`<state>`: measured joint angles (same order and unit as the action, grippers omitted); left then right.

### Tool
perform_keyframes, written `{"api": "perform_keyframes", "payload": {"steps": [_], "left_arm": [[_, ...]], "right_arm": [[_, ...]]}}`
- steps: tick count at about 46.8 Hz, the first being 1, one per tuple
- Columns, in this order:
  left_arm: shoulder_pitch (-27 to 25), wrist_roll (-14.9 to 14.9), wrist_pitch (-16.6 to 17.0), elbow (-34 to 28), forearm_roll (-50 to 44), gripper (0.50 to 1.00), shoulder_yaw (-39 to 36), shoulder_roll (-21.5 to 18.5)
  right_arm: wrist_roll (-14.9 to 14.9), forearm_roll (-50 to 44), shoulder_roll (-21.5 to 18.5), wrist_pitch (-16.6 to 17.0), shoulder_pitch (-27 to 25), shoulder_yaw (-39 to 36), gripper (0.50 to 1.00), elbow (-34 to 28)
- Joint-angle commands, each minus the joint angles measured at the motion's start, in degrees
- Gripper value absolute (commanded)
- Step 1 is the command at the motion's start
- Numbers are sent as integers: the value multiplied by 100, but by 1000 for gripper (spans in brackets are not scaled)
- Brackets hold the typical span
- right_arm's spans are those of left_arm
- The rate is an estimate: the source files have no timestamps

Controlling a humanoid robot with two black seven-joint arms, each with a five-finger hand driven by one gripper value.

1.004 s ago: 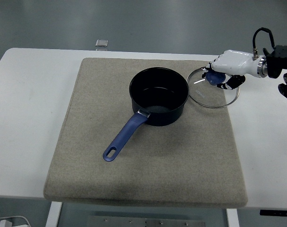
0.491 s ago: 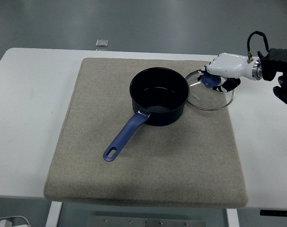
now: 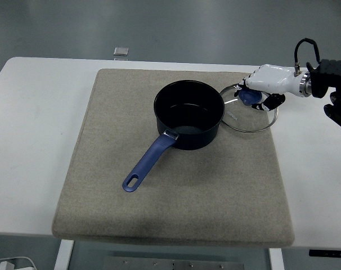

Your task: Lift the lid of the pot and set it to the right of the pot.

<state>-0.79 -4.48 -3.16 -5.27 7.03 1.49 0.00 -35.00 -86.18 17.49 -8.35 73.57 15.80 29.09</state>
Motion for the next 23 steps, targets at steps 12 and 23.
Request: {"api": "perform_keyframes", "payload": {"steps": [12, 23], "left_arm": [[0, 0, 0, 0, 0, 1000, 0, 0], [0, 0, 0, 0, 0, 1000, 0, 0]], "right_arm": [[0, 13, -26, -26, -1, 2, 500, 9], [0, 40, -35, -8, -1, -16, 541, 61]]}}
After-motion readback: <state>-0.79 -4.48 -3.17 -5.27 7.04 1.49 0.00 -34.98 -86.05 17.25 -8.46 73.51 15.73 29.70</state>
